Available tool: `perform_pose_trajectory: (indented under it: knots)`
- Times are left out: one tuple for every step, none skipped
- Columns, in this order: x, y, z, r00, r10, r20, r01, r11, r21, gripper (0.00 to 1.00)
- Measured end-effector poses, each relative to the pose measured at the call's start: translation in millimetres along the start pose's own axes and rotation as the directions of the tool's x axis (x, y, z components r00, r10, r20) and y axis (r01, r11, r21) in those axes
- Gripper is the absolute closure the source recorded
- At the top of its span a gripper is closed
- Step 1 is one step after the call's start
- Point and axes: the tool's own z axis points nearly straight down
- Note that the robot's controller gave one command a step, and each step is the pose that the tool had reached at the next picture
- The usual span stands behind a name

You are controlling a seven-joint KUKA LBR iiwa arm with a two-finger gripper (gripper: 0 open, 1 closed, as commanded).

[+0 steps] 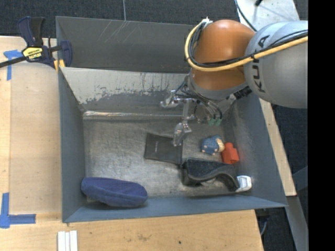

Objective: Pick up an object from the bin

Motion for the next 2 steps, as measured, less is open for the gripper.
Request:
perform_pose_trajectory:
  knots:
    - [23.8,-22.8,97.9,0.998,-0.055,0.007,0.055,0.998,0.000,0.00]
    - [18.8,-22.8,91.4,0.998,-0.054,0.022,0.054,0.999,0.002,1.00]
